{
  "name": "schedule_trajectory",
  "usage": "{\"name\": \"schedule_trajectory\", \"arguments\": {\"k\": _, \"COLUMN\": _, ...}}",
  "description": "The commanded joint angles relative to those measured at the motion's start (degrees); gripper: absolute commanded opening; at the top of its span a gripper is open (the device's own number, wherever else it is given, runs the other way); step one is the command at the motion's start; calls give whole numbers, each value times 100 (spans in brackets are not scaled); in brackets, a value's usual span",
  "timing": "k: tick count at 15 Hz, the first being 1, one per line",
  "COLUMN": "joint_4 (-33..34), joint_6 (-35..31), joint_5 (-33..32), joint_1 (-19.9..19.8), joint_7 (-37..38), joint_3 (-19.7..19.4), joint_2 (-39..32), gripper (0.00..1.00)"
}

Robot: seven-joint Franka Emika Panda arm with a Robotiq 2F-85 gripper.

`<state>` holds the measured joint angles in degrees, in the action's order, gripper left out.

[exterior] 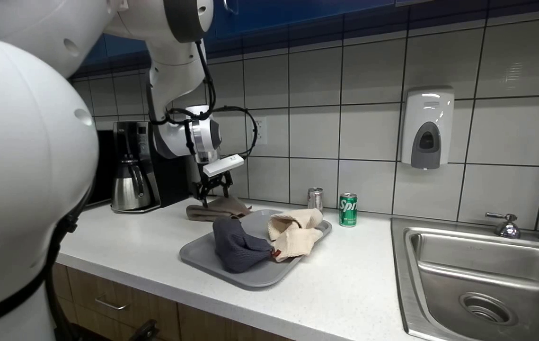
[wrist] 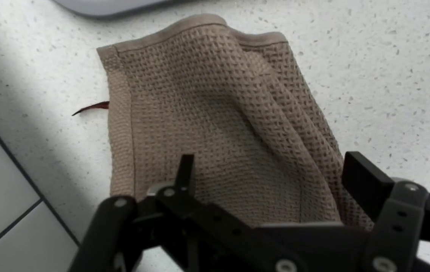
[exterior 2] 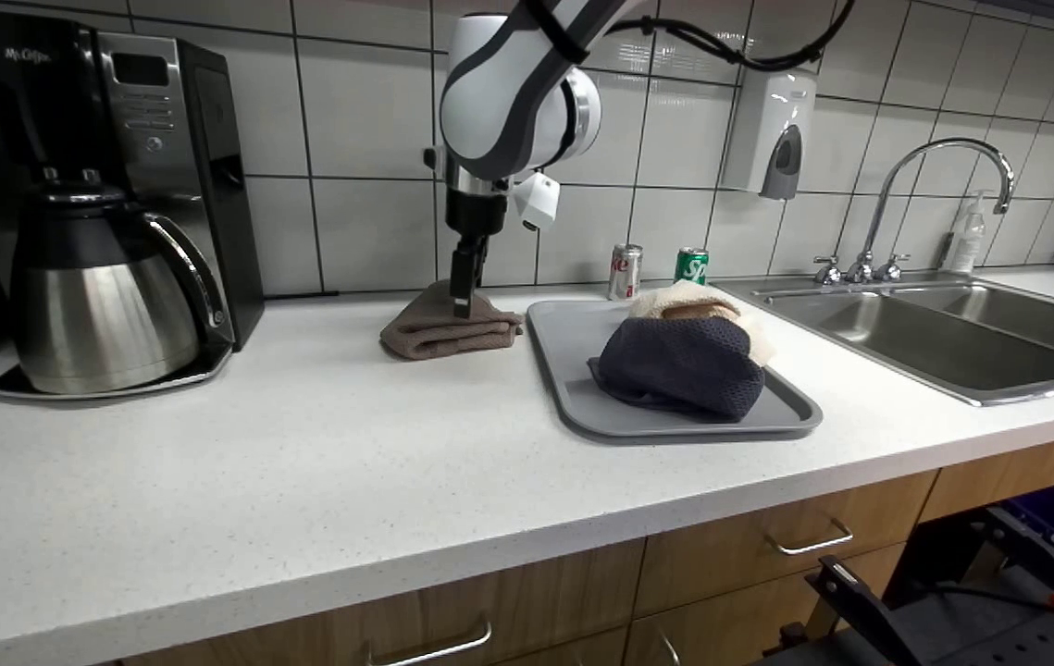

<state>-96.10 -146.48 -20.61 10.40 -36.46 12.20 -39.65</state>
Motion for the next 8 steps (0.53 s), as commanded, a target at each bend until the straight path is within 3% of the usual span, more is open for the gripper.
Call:
{"name": "schedule_trajectory", "arguments": {"k": 1, "joint_4": 440, "joint_6": 323, "joint_5": 87, "joint_1": -50, "joint_7": -451, "joint_3": 84, "joint_2": -285, "gripper": 100}}
{"name": "schedule_trajectory", "arguments": {"k": 8, "joint_4": 901, "joint_6": 569, "joint_5": 141, "joint_1": -5, "joint_7": -742, "joint_3": 92, "joint_2": -672, "gripper": 100}}
